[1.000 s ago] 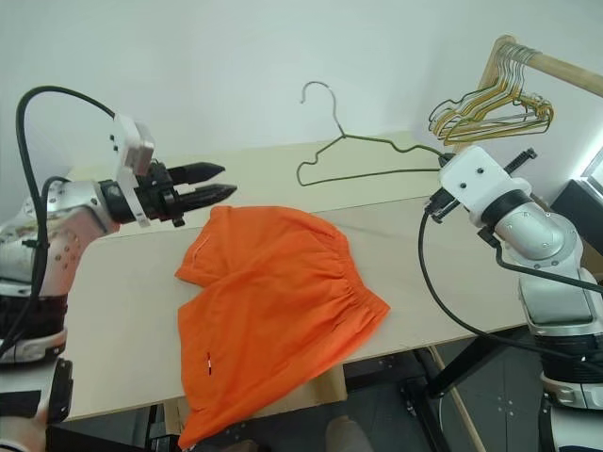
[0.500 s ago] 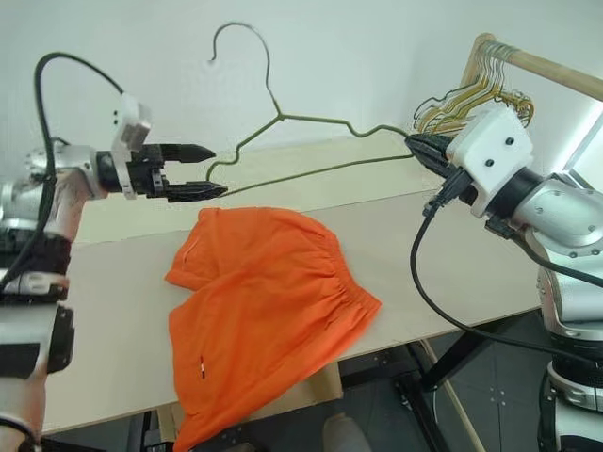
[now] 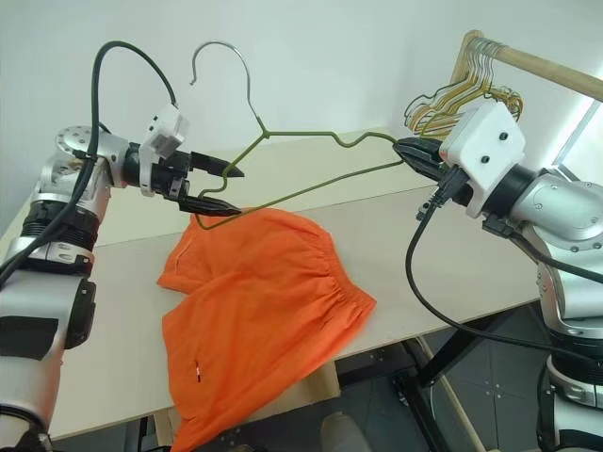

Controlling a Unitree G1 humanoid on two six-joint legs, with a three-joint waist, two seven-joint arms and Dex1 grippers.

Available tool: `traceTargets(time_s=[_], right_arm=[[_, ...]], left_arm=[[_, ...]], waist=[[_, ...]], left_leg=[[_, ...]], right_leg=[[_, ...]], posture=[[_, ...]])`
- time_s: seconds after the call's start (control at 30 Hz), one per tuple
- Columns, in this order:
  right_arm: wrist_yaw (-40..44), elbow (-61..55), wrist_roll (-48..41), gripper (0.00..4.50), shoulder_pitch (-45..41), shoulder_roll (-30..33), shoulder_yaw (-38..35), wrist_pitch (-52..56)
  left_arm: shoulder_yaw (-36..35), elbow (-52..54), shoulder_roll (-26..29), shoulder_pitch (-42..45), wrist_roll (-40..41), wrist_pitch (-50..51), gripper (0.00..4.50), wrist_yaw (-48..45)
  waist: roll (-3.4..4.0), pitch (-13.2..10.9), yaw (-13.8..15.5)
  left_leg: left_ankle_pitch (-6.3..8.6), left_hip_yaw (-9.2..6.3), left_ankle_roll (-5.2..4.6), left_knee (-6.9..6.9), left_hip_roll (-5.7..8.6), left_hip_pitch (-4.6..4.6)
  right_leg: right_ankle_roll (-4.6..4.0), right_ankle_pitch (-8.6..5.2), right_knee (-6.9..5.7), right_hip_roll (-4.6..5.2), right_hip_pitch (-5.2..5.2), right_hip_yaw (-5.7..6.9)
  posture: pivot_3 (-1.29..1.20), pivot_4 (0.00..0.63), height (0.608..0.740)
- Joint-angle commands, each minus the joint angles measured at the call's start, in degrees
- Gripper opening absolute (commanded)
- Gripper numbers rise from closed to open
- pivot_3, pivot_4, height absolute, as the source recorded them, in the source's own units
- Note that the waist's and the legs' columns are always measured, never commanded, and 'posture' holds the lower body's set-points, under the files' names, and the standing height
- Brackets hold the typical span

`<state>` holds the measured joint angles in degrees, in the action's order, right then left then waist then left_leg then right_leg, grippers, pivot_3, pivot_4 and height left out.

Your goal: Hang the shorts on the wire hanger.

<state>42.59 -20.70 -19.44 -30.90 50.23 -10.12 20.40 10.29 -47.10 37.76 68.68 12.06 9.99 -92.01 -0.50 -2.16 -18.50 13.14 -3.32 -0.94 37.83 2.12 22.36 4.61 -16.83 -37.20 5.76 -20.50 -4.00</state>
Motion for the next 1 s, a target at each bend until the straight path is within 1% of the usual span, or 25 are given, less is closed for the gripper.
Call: traceTargets(time_s=[0.03,0.13,0.2,0.27,0.37,0.47,0.6,0.73,0.87,1.0], right_arm=[[-0.32,-1.73,-0.39,0.0,-1.07,0.3,-1.39,0.13],[-0.59,-1.65,0.87,0.0,-0.83,0.22,-0.87,-0.71],[-0.89,-1.75,2.05,0.0,-0.41,-0.06,-0.24,-1.65],[-1.14,-1.99,2.51,0.0,-0.24,-0.47,0.01,-1.73],[-1.43,-2.3,3.5,0.0,-0.02,-1.03,0.28,-2.13],[-1.47,-2.47,3.98,0.0,0.24,-1.48,0.27,-2.06],[-1.51,-2.25,4.72,0.0,0.44,-1.95,0.55,-2.11],[-1.48,-1.96,5.19,0.0,0.16,-2.44,0.9,-2.11],[-1.36,-1.81,5.31,0.0,-0.09,-2.67,1.08,-2.08],[-1.33,-1.94,5.0,0.0,-0.32,-2.75,1.0,-1.78]], left_arm=[[-1.55,0.5,-0.12,0.74,-0.11,0.29,4.48,-0.27],[-3.22,0.3,-0.71,1.32,0.49,3.43,4.48,1.66],[-4.7,0.04,-1.73,1.58,0.26,5.63,4.48,6.47],[-5.48,0.08,-2.05,1.67,0.33,8.12,4.48,7.65],[-5.75,3.78,-1.86,-0.72,-0.4,8.48,4.48,10.06],[-6.07,8.14,-0.74,-3.17,1.06,10.72,4.48,7.44],[-7.43,10.7,0.22,-4.59,3.61,16.44,4.48,5.62],[-5.98,15.42,1.99,-8.03,4.3,17.01,4.48,1.72],[-5.97,17.02,1.8,-9.1,4.74,18.84,4.48,2.74],[-4.32,17.09,2.04,-9.54,2.63,17.81,4.48,3.7]], waist=[[0.0,0.0,-0.03],[0.0,0.0,-0.04],[0.0,0.0,0.01],[0.0,0.0,0.08],[0.0,0.0,-0.06],[0.0,0.0,-0.16],[0.0,0.0,-0.52],[0.0,0.0,-1.07],[0.0,0.0,-1.05],[0.0,0.0,-1.07]], left_leg=[[0.0,0.0,0.0,0.0,0.0,0.0],[0.0,0.0,0.0,0.0,0.0,0.0],[0.0,0.0,0.0,0.0,0.0,0.0],[0.0,0.0,0.0,0.01,0.01,0.0],[0.0,0.0,0.0,0.01,0.0,0.0],[0.0,0.0,0.0,0.01,0.01,0.0],[0.0,-0.01,0.0,0.01,0.01,-0.01],[0.0,-0.01,0.0,0.01,0.0,-0.03],[-0.01,-0.01,0.0,0.02,0.02,-0.07],[-0.01,-0.01,0.0,0.03,0.02,-0.09]], right_leg=[[0.0,0.0,0.0,0.0,0.0,0.0],[0.0,0.0,0.0,0.0,0.0,0.0],[0.01,0.0,0.0,0.0,0.0,0.0],[0.01,0.0,0.0,0.01,0.0,0.0],[0.01,0.0,-0.01,0.0,-0.01,0.0],[0.01,0.0,-0.05,0.01,-0.01,-0.02],[0.01,0.0,-0.1,0.01,-0.01,-0.02],[0.01,0.0,-0.12,0.0,-0.01,-0.02],[0.01,0.0,-0.24,0.04,0.0,-0.04],[0.04,-0.02,-0.28,0.03,-0.01,-0.04]], posture=[[-0.34,0.0,0.74],[-0.33,0.0,0.74],[-0.33,0.0,0.74],[-0.33,0.0,0.74],[-0.33,0.0,0.74],[-0.33,0.0,0.74],[-0.33,0.0,0.74],[-0.32,0.0,0.74],[-0.32,0.0,0.74],[-0.32,0.0,0.74]])
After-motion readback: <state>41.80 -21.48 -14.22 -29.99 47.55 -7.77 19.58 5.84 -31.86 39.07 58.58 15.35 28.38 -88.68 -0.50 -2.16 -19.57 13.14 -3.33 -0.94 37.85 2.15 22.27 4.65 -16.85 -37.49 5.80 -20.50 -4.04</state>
